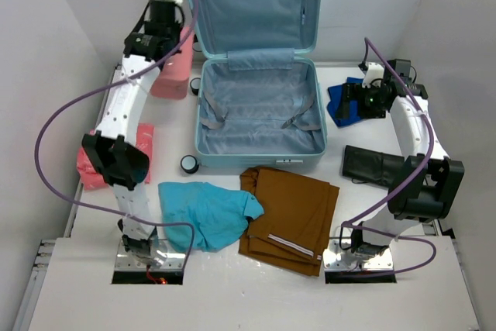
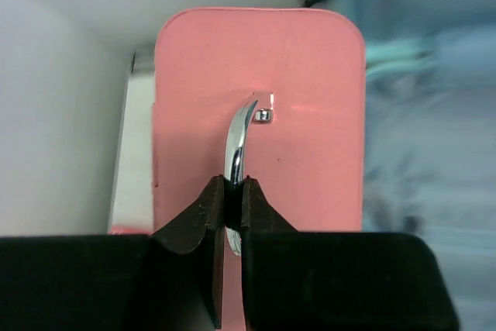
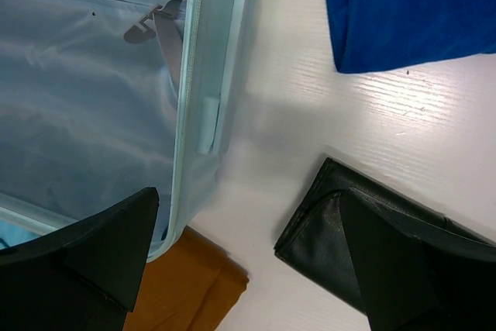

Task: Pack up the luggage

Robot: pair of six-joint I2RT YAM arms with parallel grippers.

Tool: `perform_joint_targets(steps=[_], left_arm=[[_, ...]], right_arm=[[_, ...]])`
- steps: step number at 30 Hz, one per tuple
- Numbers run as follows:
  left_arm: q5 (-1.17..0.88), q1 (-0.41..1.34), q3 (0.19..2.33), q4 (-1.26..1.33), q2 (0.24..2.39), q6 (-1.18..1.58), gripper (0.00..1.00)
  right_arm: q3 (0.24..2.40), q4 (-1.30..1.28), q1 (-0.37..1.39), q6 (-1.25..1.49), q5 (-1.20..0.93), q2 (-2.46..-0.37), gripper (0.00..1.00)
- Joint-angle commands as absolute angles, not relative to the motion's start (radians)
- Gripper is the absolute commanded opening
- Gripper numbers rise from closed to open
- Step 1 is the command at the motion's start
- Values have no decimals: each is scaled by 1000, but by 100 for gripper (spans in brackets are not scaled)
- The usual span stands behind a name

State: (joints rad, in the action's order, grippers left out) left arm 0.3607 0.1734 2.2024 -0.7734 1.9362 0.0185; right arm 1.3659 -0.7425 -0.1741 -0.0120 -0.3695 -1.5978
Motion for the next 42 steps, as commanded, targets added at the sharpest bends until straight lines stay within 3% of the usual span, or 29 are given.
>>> perform_joint_targets(steps=[1,6,15,42], left_arm=[[463,323,2298,-612,1786,55,0],[499,468,2318,-594,1767,109,0],[459,572,2318,-575,1813,235,0],[491,483,2302,-557,2137,423,0]], right_arm=[[1414,-738,-169,-8,-390,-1562,100],[1434,-733,-170,60,-403,-1557,100],[1526,-695,-170,216,-498,-1615,96],[1597,-713,-137,203,-541,-1747,94]])
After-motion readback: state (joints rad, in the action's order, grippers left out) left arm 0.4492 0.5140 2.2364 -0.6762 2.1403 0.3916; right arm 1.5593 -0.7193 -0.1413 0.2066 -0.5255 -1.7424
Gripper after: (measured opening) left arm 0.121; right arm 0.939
